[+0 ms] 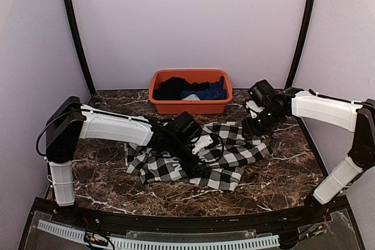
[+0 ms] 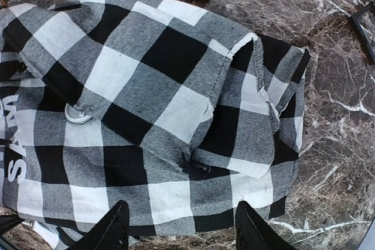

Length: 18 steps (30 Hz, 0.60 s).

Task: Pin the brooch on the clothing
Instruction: Smooth out the clothing with brooches at the center of the board.

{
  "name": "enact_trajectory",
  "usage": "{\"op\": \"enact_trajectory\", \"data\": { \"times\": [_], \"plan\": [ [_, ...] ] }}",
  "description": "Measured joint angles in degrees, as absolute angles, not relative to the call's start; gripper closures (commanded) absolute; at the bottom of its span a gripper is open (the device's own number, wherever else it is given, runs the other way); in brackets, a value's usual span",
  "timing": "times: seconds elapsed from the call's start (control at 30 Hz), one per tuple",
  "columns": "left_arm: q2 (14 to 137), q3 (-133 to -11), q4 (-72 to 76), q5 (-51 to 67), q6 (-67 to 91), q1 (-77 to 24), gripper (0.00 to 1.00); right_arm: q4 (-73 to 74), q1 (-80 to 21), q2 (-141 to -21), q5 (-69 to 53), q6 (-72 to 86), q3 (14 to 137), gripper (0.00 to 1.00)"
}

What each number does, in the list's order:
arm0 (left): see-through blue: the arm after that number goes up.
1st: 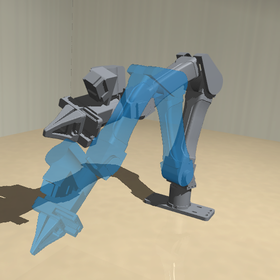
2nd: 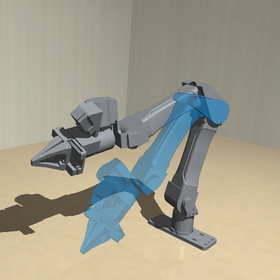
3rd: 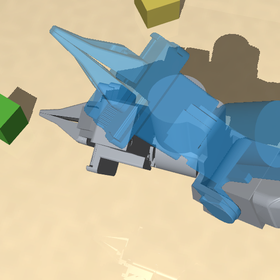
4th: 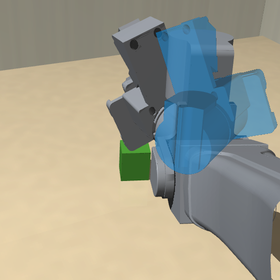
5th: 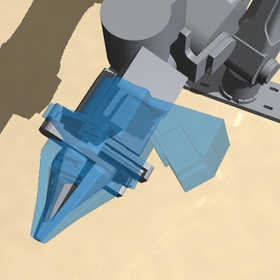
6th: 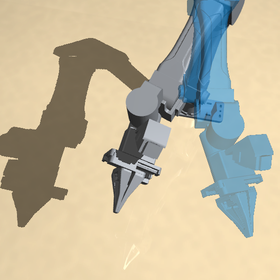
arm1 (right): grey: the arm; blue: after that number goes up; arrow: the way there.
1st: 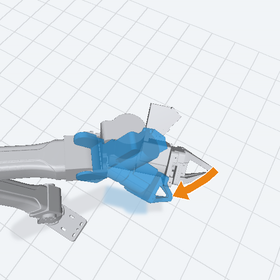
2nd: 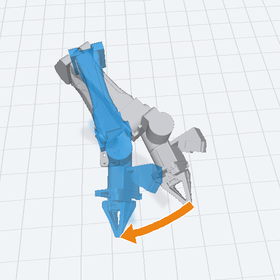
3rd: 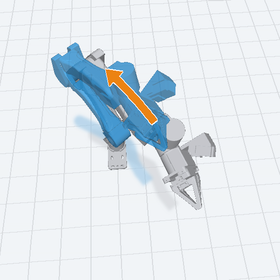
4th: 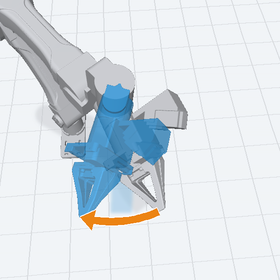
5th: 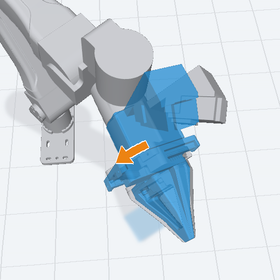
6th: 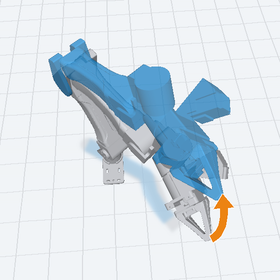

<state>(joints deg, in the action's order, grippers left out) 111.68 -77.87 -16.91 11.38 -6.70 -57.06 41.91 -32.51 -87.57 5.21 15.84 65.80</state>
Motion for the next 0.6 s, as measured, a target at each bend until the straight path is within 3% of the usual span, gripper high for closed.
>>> {"op": "enact_trajectory", "data": {
  "times": [0.07,0.2,0.27,0.3,0.33,0.4,0.53,0.6],
  "plan": [
    [114.9,-78.5,-17.4,10.7,-7.1,-57.8,0.01,41.8,-31.6,-87.5,4.4,16.1,65.7,0.41],
    [118.1,-80.8,-18.6,9.6,-8.3,-58.8,0.15,41.5,-30.3,-87.2,3.4,16.4,65.6,0.41],
    [119.0,-83.0,-19.8,9.6,-8.9,-59.0,0.34,41.5,-30.1,-86.5,3.0,16.4,65.6,0.41],
    [119.5,-84.0,-20.5,9.8,-9.1,-59.2,0.52,41.5,-29.9,-86.2,2.8,16.4,65.7,0.42],
    [120.0,-84.7,-21.3,10.0,-9.7,-59.4,0.63,41.4,-29.9,-86.0,2.6,16.4,65.7,0.42],
    [120.6,-85.3,-23.6,10.3,-10.7,-59.7,0.94,41.4,-29.8,-85.8,2.3,16.4,65.8,0.42],
    [119.7,-85.1,-27.8,12.1,-12.9,-60.2,0.99,41.5,-29.4,-86.0,1.8,16.3,66.8,0.43],
    [117.7,-83.0,-29.8,13.5,-14.0,-60.5,0.94,41.4,-29.1,-86.6,1.3,16.2,68.2,0.43]
  ]
}}
